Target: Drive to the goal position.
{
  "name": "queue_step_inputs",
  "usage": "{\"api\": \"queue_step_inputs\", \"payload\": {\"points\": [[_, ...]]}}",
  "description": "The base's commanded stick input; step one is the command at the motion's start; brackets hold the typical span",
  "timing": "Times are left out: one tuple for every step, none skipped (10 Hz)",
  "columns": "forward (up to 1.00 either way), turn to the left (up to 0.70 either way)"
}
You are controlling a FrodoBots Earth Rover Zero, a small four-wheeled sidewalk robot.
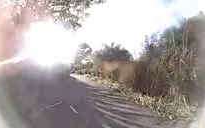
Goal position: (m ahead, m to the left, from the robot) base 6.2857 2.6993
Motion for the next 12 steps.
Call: {"api": "queue_step_inputs", "payload": {"points": [[0.50,0.01],[0.50,0.01],[0.50,0.01],[0.50,0.01],[0.50,0.01],[0.50,0.01],[0.50,0.01],[0.50,0.01],[0.50,0.01],[0.50,0.01],[0.50,0.01],[0.50,0.01]]}}
